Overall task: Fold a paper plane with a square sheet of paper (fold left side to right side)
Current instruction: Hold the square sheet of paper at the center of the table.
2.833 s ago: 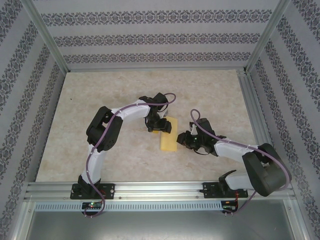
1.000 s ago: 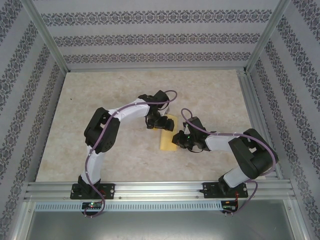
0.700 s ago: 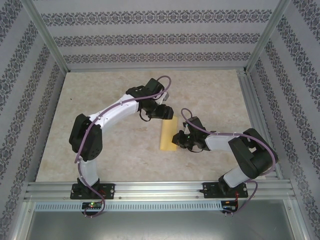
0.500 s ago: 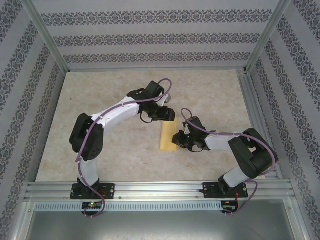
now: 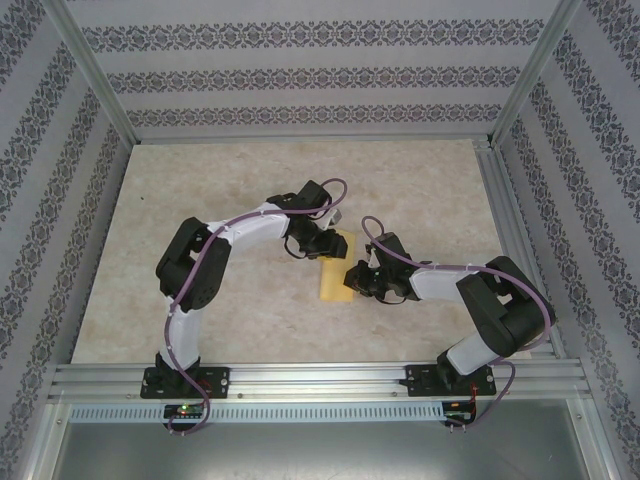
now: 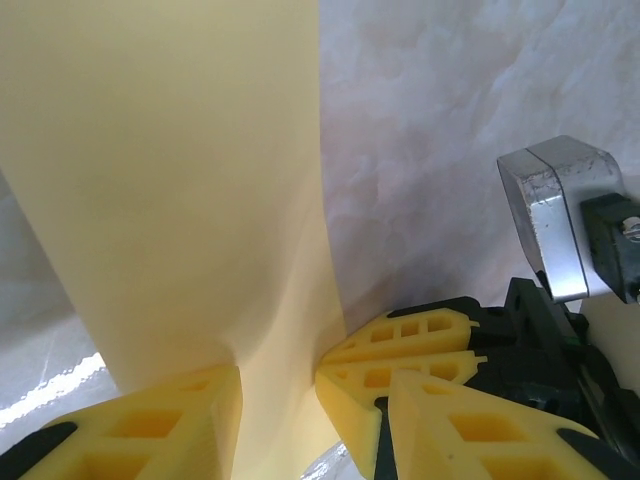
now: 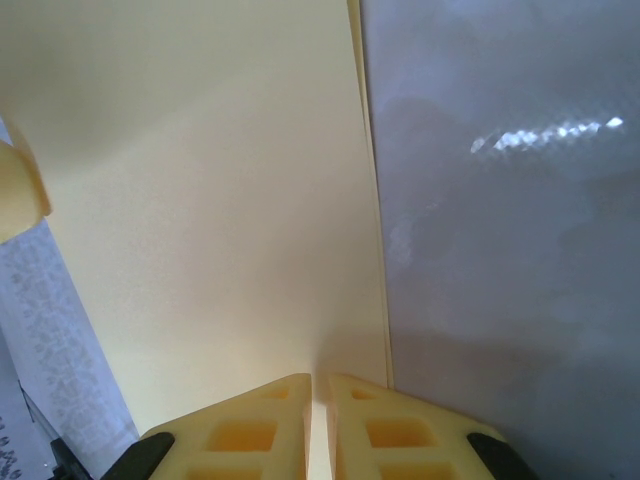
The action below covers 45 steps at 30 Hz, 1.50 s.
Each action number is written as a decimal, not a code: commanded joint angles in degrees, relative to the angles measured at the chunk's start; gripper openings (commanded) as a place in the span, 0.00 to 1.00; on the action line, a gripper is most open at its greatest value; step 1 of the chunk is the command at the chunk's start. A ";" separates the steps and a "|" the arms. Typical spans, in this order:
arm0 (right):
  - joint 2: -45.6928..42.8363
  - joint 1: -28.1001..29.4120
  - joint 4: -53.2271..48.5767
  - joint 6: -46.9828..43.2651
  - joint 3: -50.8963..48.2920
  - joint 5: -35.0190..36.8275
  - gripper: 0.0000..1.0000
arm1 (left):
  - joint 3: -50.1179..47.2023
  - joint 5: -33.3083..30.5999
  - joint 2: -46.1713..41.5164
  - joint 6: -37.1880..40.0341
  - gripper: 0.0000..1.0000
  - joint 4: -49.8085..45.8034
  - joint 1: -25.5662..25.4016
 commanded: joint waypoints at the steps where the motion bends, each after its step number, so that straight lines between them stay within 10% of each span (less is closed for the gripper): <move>1: 3.81 0.68 -2.63 -1.57 -0.93 4.33 0.14 | -0.72 -0.27 1.52 0.17 0.45 1.46 -0.61; 45: -6.49 -0.05 -0.62 -1.90 3.05 0.80 0.17 | -5.94 -5.64 5.49 7.06 0.42 -0.92 -0.47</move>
